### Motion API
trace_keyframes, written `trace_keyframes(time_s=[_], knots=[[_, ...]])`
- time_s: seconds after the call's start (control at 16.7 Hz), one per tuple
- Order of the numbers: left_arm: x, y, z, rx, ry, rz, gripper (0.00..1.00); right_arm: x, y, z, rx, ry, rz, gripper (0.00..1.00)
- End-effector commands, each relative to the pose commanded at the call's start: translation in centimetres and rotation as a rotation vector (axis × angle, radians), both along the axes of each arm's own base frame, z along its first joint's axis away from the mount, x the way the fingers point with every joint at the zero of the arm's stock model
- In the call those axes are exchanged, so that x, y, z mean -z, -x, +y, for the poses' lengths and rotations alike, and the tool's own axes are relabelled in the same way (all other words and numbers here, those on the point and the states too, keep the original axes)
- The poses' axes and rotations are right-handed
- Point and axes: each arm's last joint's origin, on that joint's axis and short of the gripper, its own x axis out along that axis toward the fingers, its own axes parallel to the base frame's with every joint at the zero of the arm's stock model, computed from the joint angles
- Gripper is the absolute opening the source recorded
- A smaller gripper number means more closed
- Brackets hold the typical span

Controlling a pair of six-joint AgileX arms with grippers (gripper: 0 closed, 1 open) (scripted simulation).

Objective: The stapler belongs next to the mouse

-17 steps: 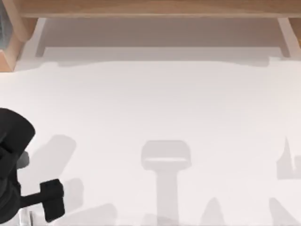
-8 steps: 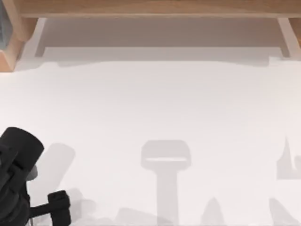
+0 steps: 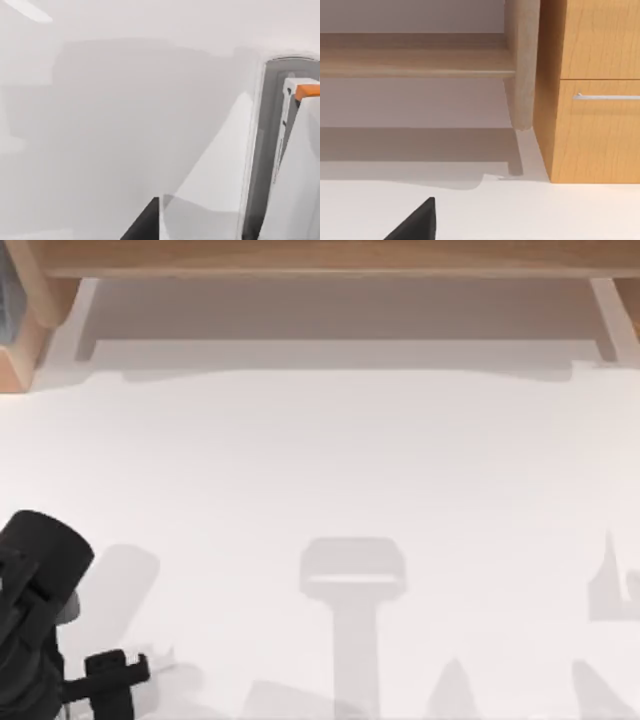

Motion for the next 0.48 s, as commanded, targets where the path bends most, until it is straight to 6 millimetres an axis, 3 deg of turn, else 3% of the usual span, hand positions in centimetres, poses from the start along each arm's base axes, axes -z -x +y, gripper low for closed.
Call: trace_keyframes(time_s=[0.42,0.48], knots=[[0.00,0.00,0.00,0.000,0.000,0.000,0.02,0.00,0.00,0.00,0.000,0.000,0.000,1.00],[0.00,0.00,0.00,0.000,0.000,0.000,0.00,0.00,0.00,0.00,0.000,0.000,0.000,1.00]])
